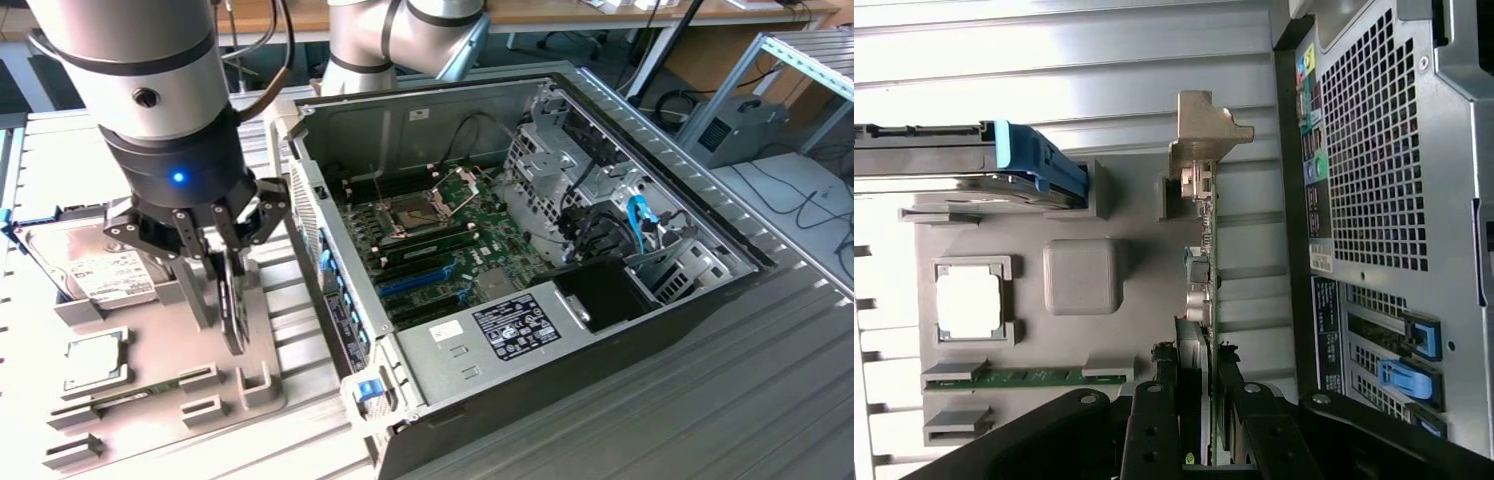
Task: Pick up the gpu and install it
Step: 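Pick up the gpu and move the gpu toward the slot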
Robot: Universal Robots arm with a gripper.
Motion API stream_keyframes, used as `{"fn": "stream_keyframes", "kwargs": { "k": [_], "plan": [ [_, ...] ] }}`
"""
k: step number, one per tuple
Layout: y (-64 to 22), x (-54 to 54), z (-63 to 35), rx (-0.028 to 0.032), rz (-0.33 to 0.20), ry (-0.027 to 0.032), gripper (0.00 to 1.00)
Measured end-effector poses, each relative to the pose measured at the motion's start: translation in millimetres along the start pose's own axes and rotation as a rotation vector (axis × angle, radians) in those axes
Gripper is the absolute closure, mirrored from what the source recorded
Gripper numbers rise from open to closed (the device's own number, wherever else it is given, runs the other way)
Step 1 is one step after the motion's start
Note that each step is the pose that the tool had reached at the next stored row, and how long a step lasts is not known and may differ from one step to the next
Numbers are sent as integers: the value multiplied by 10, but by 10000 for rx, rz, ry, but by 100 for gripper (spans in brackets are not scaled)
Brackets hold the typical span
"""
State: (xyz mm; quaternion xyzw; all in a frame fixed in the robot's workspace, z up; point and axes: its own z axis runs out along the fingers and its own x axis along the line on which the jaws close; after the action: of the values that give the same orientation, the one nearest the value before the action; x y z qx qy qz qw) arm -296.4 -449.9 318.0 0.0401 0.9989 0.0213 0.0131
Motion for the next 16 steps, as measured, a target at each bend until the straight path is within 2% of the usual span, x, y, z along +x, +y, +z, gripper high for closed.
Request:
{"fn": "stream_keyframes", "kwargs": {
  "k": [16],
  "plan": [
    [7, -4, -154, 0, 0, 0, 74]
  ]
}}
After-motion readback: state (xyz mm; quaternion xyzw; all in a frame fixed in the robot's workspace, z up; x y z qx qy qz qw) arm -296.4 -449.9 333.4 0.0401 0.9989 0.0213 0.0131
